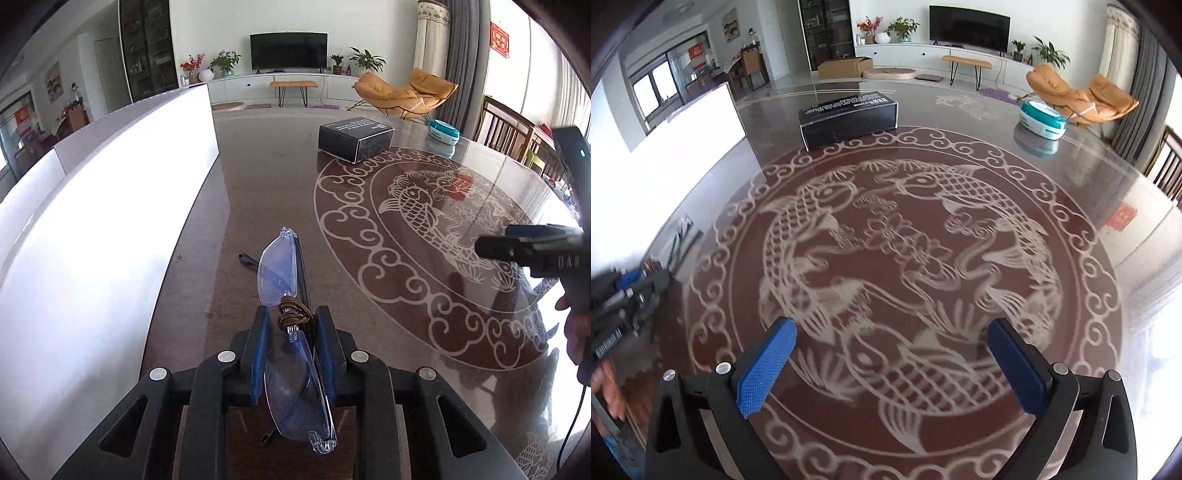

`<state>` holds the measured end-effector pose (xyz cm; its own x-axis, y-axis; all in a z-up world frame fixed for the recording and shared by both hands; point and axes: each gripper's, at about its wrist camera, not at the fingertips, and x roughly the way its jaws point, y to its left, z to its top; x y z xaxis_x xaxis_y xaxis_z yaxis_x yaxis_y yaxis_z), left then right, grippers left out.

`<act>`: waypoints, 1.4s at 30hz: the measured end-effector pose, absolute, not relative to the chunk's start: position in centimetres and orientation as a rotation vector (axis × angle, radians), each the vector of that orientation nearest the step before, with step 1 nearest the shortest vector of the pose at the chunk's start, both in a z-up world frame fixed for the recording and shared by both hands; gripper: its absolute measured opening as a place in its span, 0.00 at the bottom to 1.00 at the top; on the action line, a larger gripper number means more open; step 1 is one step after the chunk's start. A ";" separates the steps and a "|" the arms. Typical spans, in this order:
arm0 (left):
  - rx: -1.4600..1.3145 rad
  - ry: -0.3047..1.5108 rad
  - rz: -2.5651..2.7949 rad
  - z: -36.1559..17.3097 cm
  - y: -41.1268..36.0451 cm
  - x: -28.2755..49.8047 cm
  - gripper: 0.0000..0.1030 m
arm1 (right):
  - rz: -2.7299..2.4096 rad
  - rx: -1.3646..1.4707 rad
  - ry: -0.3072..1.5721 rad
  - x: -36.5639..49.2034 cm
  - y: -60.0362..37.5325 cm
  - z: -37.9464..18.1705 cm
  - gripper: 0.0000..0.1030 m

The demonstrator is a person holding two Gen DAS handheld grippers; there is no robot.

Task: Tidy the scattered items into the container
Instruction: 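Close the left gripper on the glasses while the right grasps the black box, then hold the glasses and black box raised above the table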

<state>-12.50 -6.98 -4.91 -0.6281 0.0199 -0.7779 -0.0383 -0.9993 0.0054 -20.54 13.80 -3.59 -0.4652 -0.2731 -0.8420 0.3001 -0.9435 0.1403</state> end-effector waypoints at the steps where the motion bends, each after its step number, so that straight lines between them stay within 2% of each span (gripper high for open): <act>1: -1.340 0.031 2.805 -4.9 -7.0 -12.5 0.24 | -2.420 1.395 -0.064 -22.0 13.1 -3.2 1.00; 6: -1.337 0.009 2.800 -5.0 -7.1 -12.7 0.24 | -2.390 1.511 -0.521 -30.2 8.6 -2.7 1.00; 10: -1.333 -0.011 2.795 -5.0 -7.3 -12.8 0.24 | -2.488 1.610 -0.582 -34.9 5.3 -2.2 1.00; 17: -1.332 -0.021 2.793 -5.0 -7.5 -12.9 0.23 | -2.596 1.737 -0.464 -38.5 2.6 -2.2 1.00; 19: -1.333 -0.021 2.793 -5.0 -7.5 -12.9 0.23 | -2.607 1.704 -0.402 -38.6 1.9 -2.1 1.00; 21: -1.331 -0.033 2.790 -5.0 -7.6 -13.0 0.23 | -2.616 1.661 -0.315 -38.4 1.6 -1.9 0.96; 23: -1.331 -0.033 2.790 -5.1 -7.6 -13.0 0.23 | -2.655 1.609 -0.242 -37.9 2.0 -1.6 0.71; 25: -1.333 -0.021 2.794 -5.2 -7.5 -12.9 0.23 | -2.652 1.567 -0.225 -37.3 2.8 -1.4 0.58; 32: -1.339 0.012 2.801 -5.2 -7.3 -13.3 0.24 | -2.616 1.441 -0.082 -30.9 8.2 -2.0 0.58; 37: -1.336 0.066 2.794 -5.2 -6.2 -13.5 0.24 | -2.593 1.366 0.097 -21.3 12.9 -2.5 0.58; 39: -1.331 0.019 2.781 -5.0 -5.7 -12.9 0.23 | -2.592 1.341 0.164 -17.0 15.1 -2.7 0.58; 42: -1.315 0.045 2.749 -5.0 -2.4 -11.1 0.23 | -2.602 1.304 0.187 -10.6 19.0 -2.8 0.58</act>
